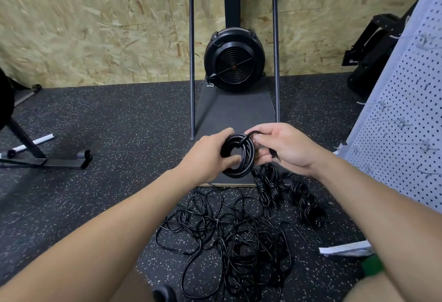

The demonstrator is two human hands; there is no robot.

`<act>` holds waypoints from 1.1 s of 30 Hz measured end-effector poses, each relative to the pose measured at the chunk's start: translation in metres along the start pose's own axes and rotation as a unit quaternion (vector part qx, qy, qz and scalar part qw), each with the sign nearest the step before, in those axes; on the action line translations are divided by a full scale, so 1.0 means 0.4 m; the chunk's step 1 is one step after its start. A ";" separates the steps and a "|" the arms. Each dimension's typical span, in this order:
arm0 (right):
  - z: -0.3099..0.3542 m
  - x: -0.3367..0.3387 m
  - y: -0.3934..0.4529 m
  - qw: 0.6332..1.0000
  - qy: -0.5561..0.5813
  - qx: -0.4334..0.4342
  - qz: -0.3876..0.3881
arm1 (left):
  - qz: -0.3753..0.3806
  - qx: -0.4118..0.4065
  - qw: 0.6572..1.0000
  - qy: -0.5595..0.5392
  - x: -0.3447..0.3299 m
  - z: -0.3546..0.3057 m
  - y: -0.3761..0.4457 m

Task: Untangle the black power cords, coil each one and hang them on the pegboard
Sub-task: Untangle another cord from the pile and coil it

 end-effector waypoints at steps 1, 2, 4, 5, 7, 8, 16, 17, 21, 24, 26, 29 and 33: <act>0.002 0.000 -0.001 1.000 0.006 -0.001 0.012 | -0.012 -0.002 1.000 -0.007 0.004 -0.003 0.000; 0.005 0.002 -0.002 1.000 0.012 -0.002 0.022 | -0.020 0.003 1.000 -0.015 0.007 -0.001 0.000; 0.009 0.010 -0.005 1.000 0.011 -0.001 0.026 | -0.015 0.015 1.000 -0.010 0.005 0.003 0.001; 0.009 0.018 -0.004 1.000 0.006 -0.001 0.023 | -0.005 0.022 1.000 0.004 0.003 0.007 0.001; -0.001 0.044 -0.001 1.000 -0.015 -0.009 0.007 | 0.006 0.019 0.998 0.054 0.003 0.013 0.003; -0.012 0.058 0.000 0.999 -0.032 -0.014 0.001 | 0.008 0.008 0.996 0.085 0.004 0.014 0.006; -0.089 0.100 0.017 0.865 -0.481 0.137 -0.033 | 0.179 -0.005 0.981 0.069 -0.072 0.042 -0.045; -0.103 0.096 0.026 0.808 -0.565 0.165 -0.033 | 0.188 -0.010 0.980 0.067 -0.081 0.042 -0.053; -0.156 0.061 0.039 0.797 -0.578 0.175 -0.015 | 0.172 -0.048 0.983 0.033 -0.091 0.001 -0.063; -0.155 0.067 0.043 0.865 -0.477 0.137 -0.076 | 0.163 -0.032 0.983 -0.072 -0.080 -0.033 -0.059; -0.144 0.066 0.045 0.913 -0.388 0.092 -0.090 | 0.151 -0.021 0.978 -0.141 -0.067 -0.055 -0.054; -0.125 0.055 0.040 0.964 -0.242 0.043 -0.096 | 0.104 -0.027 0.975 -0.195 -0.036 -0.076 -0.034; -0.126 0.019 0.028 0.992 -0.095 0.000 -0.084 | 0.067 -0.016 0.972 -0.226 -0.014 -0.065 -0.012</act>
Point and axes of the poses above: each hand's wrist, its own y-axis towards the middle knuckle, its own x-axis out of the back of the hand, z = x × y, the point moved 7 cm from there along y, towards the middle knuckle, and after that the axes turned 13 degrees about -z, right-handed, at the moved point
